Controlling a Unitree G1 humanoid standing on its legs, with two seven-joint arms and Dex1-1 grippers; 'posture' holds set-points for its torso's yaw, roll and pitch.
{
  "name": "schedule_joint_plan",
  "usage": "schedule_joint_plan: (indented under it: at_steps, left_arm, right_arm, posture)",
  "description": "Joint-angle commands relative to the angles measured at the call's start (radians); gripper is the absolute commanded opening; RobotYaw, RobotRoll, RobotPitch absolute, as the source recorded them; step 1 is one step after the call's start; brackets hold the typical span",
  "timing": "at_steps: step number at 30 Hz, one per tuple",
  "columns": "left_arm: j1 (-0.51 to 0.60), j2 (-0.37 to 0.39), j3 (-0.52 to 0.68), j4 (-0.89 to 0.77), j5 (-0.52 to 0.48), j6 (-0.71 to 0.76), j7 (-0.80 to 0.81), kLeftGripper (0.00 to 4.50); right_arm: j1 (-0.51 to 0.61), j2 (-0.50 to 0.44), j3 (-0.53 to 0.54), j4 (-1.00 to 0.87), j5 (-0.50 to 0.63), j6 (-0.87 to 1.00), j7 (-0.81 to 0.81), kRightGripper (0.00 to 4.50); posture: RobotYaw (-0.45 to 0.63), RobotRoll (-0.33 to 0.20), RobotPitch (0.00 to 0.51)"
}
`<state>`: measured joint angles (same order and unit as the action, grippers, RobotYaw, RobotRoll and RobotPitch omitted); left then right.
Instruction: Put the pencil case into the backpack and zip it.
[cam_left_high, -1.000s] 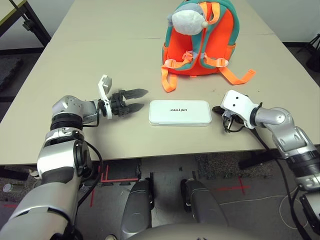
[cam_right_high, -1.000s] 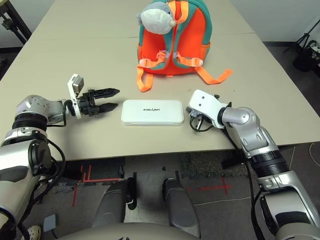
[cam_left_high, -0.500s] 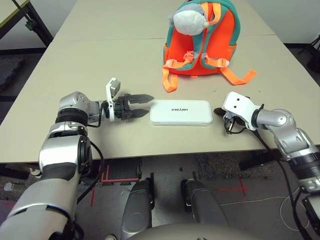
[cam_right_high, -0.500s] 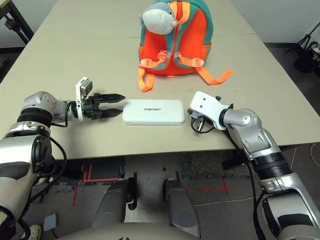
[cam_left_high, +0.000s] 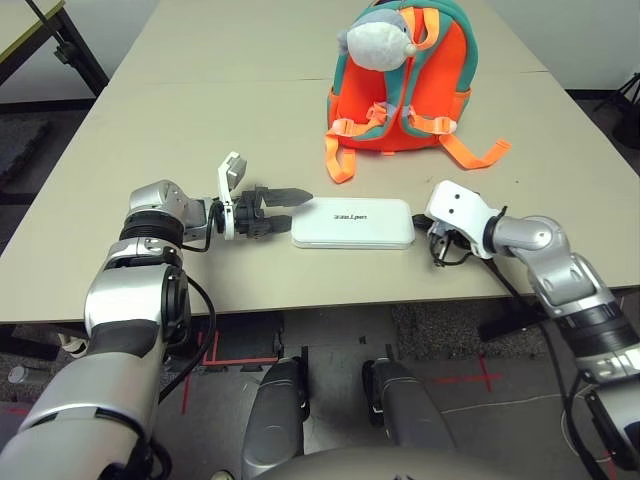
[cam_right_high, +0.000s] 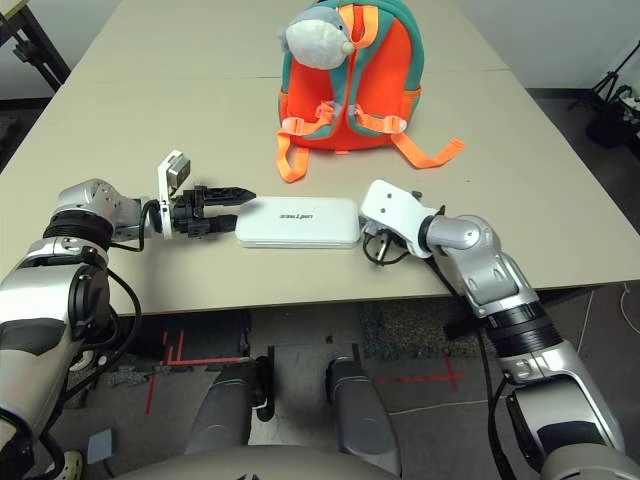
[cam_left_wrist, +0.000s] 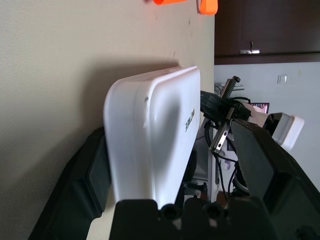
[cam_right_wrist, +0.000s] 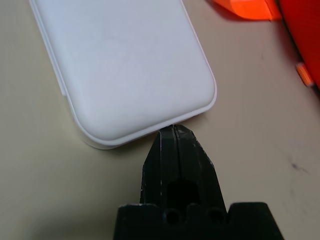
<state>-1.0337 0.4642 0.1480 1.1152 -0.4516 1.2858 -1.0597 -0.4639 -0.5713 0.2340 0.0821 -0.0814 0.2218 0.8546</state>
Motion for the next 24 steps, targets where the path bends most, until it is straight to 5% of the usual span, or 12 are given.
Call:
schedule_joint_plan:
  at_steps: [1,8,11,18,24]
  left_arm:
    - [0.021,-0.025,-0.033,0.016,0.028,0.026,0.0,4.5]
    - [0.048,-0.026,-0.088,-0.037,0.036,0.037,-0.053,4.5]
    - [0.054,-0.022,-0.095,-0.047,0.038,0.032,-0.053,3.86]
    - [0.047,-0.015,-0.052,-0.058,0.023,-0.004,-0.032,1.42]
    - [0.031,-0.008,0.087,-0.113,-0.036,-0.084,0.041,1.28]
  right_arm:
    - [-0.012,0.018,0.026,-0.022,-0.004,0.005,0.008,0.03]
    - [-0.012,0.028,0.025,-0.018,-0.016,-0.001,0.004,0.03]
    - [-0.013,0.023,0.019,-0.007,-0.02,-0.01,0.0,0.0]
    - [-0.014,0.017,0.011,0.01,-0.024,-0.022,-0.006,0.0]
    - [-0.024,0.006,-0.002,0.038,-0.026,-0.035,-0.016,0.0]
  posture:
    - [-0.22,0.0,0.154]
    - [-0.22,0.0,0.157]
    - [-0.22,0.0,0.157]
    - [-0.22,0.0,0.157]
    - [-0.21,0.0,0.155]
